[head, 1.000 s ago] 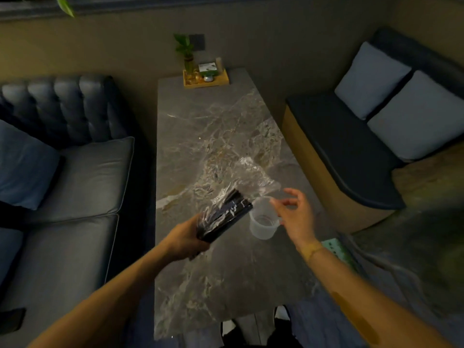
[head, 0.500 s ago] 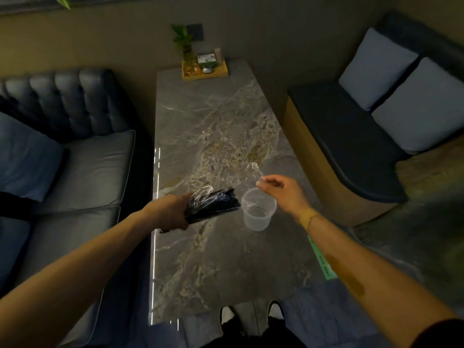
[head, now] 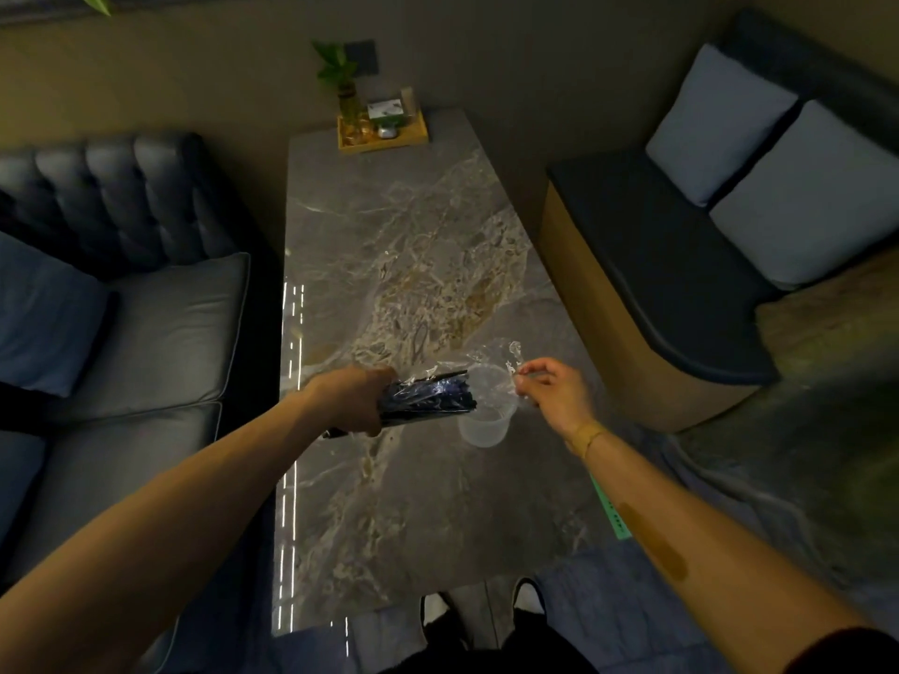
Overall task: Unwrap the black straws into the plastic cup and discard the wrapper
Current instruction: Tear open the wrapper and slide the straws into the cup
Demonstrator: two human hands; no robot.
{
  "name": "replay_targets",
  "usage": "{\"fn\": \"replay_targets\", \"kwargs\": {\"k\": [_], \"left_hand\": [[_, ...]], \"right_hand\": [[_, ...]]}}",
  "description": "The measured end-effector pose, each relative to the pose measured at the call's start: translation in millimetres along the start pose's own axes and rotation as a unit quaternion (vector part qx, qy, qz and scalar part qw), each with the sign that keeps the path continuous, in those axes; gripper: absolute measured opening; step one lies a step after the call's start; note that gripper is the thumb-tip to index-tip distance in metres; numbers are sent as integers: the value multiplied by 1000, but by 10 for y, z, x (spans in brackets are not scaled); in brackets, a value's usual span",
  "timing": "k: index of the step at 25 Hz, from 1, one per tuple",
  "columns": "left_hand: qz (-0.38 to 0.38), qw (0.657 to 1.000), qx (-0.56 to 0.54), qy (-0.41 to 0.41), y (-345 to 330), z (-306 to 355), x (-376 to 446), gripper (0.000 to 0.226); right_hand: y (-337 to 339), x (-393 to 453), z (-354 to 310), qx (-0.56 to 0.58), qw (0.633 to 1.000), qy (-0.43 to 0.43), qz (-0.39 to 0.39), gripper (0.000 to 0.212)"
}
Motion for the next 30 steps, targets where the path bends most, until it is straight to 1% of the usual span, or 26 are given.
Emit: {"fn": "replay_targets", "kwargs": {"k": [4, 7, 10, 12, 14, 16, 18, 20, 23, 26, 28, 30], "left_hand": [[13, 998, -46, -27, 89, -38, 18, 75], [-3, 984, -163, -66, 147, -96, -18, 77], [-9, 972, -224, -75, 189, -128, -61, 64], [0, 964, -252, -84, 251, -144, -97, 48], [8, 956, -277, -92, 322, -167, -135, 37], [15, 957, -276, -90, 401, -166, -173, 33], [13, 960, -267, -89, 468, -112, -213, 33], [16, 962, -256, -90, 554, -33, -245, 33], [25, 973, -214, -78, 686, 77, -273, 27], [23, 983, -174, -57, 781, 147, -278, 25], [17, 986, -162, -40, 838, 151, -282, 28], [22, 988, -149, -25, 907, 142, -278, 31]], "right_hand": [[12, 27, 16, -5, 1000, -10, 6, 17], [55, 10, 47, 21, 1000, -13, 13, 11], [59, 7, 80, 29, 999, -24, 15, 5], [43, 25, 61, 30, 999, -27, 13, 5], [28, 67, 20, 24, 999, -29, 9, 8], [21, 114, -13, 5, 999, -34, 6, 16], [8, 148, -7, -7, 999, -46, 3, 20], [7, 161, 29, -10, 998, -55, 4, 19], [6, 172, 72, -8, 998, -62, -2, 18], [6, 196, 102, 16, 997, -73, -9, 16], [-39, 222, 106, 24, 996, -78, -31, 10], [-102, 243, 99, 21, 995, -82, -53, 11]]}}
Point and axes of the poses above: each hand's wrist, its own x-axis towards the middle knuckle, its own y-axis out of the back of the hand, z = x × y, the point moved 9 cm from there along x, towards the middle knuckle, and after that the axes turned 14 degrees about -z, right-handed, at the moved point
